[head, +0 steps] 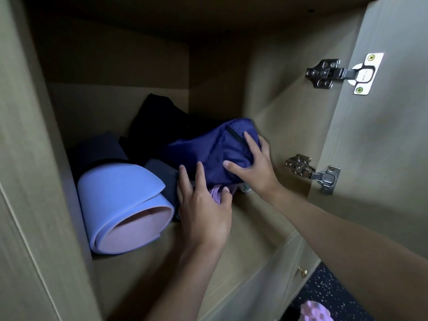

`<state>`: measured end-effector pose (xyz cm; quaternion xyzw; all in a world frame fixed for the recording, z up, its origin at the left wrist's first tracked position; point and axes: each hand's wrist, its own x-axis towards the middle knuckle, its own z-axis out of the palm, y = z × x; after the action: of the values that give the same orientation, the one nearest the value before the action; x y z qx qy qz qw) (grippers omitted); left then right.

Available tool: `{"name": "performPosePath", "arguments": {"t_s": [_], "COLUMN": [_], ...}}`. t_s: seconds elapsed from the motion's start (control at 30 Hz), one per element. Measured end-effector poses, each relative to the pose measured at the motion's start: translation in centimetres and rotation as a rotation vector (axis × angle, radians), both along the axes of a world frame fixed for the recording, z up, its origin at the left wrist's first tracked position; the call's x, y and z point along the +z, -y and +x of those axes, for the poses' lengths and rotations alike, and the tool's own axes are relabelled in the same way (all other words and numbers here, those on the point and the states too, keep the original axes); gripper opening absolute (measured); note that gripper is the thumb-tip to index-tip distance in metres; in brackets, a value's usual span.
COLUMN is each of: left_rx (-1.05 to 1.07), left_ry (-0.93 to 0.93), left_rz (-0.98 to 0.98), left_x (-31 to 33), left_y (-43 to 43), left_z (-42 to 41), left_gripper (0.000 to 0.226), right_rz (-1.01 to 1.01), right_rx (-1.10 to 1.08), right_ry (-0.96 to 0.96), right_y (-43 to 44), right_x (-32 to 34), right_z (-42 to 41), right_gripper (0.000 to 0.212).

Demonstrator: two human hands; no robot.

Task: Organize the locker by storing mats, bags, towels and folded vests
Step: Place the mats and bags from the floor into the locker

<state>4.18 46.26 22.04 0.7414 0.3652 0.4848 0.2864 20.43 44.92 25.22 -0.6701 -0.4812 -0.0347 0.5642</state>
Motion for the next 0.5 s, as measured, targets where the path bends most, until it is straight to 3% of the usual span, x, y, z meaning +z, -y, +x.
{"name": "performPosePath", "arguments": {"t_s": [0.3, 0.5], "left_rx": [0.019, 0.015], "left_ry": [0.022, 0.040], "left_rz": [0.020, 0.051], "left_x": [-0.5, -0.7], "left_y": [-0.5, -1.1], "left_z": [0.2, 0.4], "left_gripper": [0.076, 0.075], "right_rz": [-0.009, -0.227], "right_rx": [-0.057, -0.058], "right_ry": [0.104, 0.080], "right_y": [-2.0, -3.3], "right_x": [0.1, -0.1], "right_z": [0.6, 1.3], "right_gripper": [0.087, 0.094]}}
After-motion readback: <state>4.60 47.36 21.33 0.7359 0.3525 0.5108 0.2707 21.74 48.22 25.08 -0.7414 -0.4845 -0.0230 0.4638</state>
